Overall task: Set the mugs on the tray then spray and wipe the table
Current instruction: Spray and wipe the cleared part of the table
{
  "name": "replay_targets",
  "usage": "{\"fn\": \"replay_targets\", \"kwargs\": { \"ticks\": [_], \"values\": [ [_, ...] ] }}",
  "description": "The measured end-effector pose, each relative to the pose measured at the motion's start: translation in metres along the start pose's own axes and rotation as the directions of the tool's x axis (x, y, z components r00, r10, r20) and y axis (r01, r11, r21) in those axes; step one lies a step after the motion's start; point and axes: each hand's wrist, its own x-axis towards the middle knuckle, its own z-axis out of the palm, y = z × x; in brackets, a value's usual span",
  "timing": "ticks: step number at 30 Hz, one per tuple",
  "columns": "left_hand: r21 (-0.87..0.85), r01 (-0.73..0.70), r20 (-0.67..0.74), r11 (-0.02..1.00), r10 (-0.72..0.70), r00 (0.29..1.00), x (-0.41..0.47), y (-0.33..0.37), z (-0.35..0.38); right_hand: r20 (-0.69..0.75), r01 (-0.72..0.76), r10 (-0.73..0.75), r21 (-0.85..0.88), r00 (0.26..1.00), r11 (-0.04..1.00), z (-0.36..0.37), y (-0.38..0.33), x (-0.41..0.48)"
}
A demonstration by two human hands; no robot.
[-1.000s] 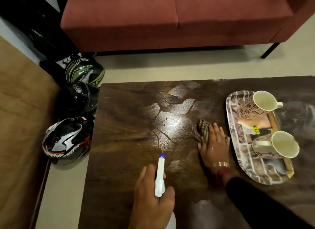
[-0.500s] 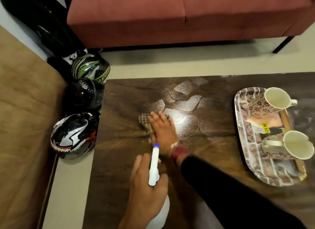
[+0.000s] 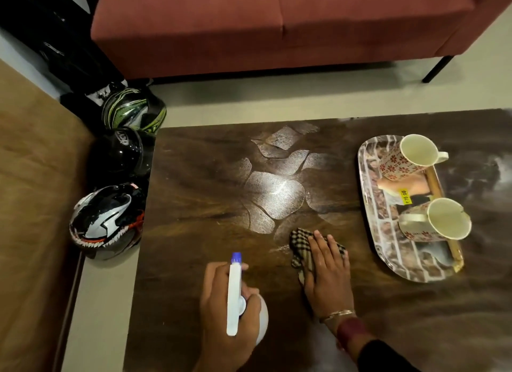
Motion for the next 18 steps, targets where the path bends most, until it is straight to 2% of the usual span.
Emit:
{"fn": "replay_targets", "kwargs": {
  "ticks": [5, 8, 14, 18],
  "values": [
    [-0.050, 0.043, -0.037, 0.998, -0.045, 0.998, -0.027, -0.011, 0.007, -0.029, -0.043, 0.045, 0.072, 0.999, 0.996, 0.009, -0.018, -0.028],
    [0.006, -0.024, -0.012, 1.000, 0.024, 1.000, -0.034, -0.012, 0.017, -0.009, -0.067, 0.068, 0.069, 0.998, 0.995, 0.014, -0.019, -0.054],
    [0.006, -0.032, -0.020, 0.999, 0.032, 0.999, -0.034, -0.011, 0.021, 0.021, 0.011, -0.011, 0.023, 1.000, 1.000, 0.013, -0.009, -0.085],
    [-0.077, 0.028, -0.006, 0.997, -0.029, 1.000, -0.047, -0.008, 0.025, 0.034, 0.049, -0.048, -0.011, 0.998, 0.999, 0.010, -0.002, -0.090]
  ]
}}
